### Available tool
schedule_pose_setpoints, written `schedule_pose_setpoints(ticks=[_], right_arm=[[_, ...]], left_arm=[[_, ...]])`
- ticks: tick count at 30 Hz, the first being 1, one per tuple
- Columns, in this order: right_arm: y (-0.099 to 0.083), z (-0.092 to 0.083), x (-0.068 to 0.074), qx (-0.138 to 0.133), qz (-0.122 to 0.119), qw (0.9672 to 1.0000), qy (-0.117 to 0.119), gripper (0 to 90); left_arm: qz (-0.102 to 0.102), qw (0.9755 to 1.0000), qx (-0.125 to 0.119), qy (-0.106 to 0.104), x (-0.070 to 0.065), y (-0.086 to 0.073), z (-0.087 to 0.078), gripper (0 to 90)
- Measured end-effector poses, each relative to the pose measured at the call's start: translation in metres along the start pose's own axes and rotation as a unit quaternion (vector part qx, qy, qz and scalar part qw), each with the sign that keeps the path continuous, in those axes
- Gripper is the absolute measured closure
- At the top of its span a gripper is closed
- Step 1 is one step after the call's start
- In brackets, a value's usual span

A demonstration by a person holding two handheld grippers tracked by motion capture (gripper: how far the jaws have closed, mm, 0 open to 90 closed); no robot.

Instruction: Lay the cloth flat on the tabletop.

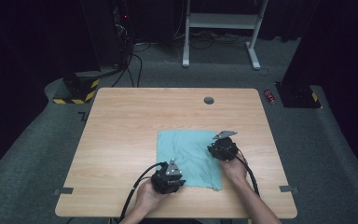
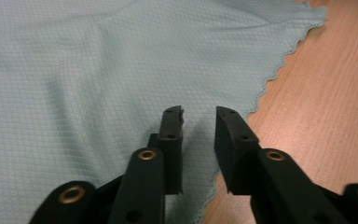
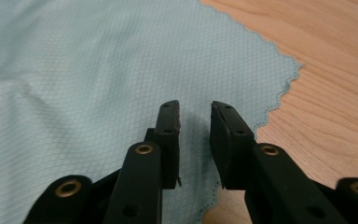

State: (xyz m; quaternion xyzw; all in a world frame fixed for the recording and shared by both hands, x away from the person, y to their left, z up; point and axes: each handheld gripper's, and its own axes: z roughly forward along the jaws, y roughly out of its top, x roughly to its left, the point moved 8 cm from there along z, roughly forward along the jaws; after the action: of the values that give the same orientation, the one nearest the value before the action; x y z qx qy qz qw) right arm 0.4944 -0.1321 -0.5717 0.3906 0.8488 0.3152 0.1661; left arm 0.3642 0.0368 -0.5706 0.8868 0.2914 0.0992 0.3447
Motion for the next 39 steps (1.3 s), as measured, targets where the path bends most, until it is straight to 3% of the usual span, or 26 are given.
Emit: schedule_pose_setpoints(ticks=[5, 12, 14, 16, 18, 19, 21, 24, 27, 29, 33, 36, 39], right_arm=[[0.0, 0.0, 0.0, 0.0, -0.007, 1.0, -0.002, 80.8], [0.0, 0.001, -0.005, -0.003, -0.005, 0.9999, -0.009, 80.1], [0.0, 0.0, -0.004, -0.002, -0.002, 0.9999, -0.012, 74.3], [0.0, -0.002, 0.0, -0.006, -0.004, 1.0, -0.003, 70.7], [0.002, -0.007, 0.008, -0.016, -0.013, 0.9998, 0.006, 68.8], [0.002, -0.009, 0.012, -0.019, -0.016, 0.9996, 0.009, 67.9], [0.0, -0.013, 0.019, -0.022, -0.026, 0.9993, 0.017, 67.0], [-0.007, -0.014, 0.022, -0.021, -0.029, 0.9992, 0.02, 66.4], [-0.01, -0.012, 0.017, -0.021, -0.015, 0.9995, 0.017, 65.9], [-0.01, -0.013, 0.012, -0.023, 0.0, 0.9996, 0.018, 66.6], [-0.01, -0.01, 0.009, -0.02, -0.001, 0.9997, 0.01, 68.4], [-0.01, -0.008, 0.007, -0.016, -0.004, 0.9998, 0.01, 69.9], [-0.01, -0.007, 0.005, -0.013, -0.007, 0.9999, 0.008, 69.9]], left_arm=[[0.003, 1.0, -0.002, 0.003, 0.001, 0.0, 0.0, 89.0], [0.012, 0.9997, 0.006, -0.023, -0.006, -0.005, -0.004, 89.8], [0.003, 0.9994, 0.001, -0.035, -0.006, -0.005, -0.005, 85.9], [-0.004, 0.9997, -0.003, -0.022, -0.001, -0.005, -0.005, 72.0], [-0.016, 0.9998, -0.007, 0.003, 0.009, -0.003, -0.005, 63.4], [-0.021, 0.9994, -0.01, 0.026, 0.019, -0.001, -0.006, 60.7], [-0.034, 0.9975, -0.02, 0.059, 0.037, 0.004, -0.006, 58.8], [-0.067, 0.9926, -0.035, 0.095, 0.071, 0.01, -0.006, 57.2], [-0.091, 0.9872, -0.045, 0.123, 0.102, 0.017, -0.002, 56.8], [-0.103, 0.9856, -0.044, 0.127, 0.116, 0.021, 0.001, 57.0], [-0.111, 0.9828, -0.034, 0.143, 0.134, 0.025, 0.007, 57.7], [-0.108, 0.9829, -0.01, 0.149, 0.143, 0.024, 0.016, 59.0], [-0.117, 0.9831, -0.022, 0.139, 0.149, 0.023, 0.019, 58.9]])
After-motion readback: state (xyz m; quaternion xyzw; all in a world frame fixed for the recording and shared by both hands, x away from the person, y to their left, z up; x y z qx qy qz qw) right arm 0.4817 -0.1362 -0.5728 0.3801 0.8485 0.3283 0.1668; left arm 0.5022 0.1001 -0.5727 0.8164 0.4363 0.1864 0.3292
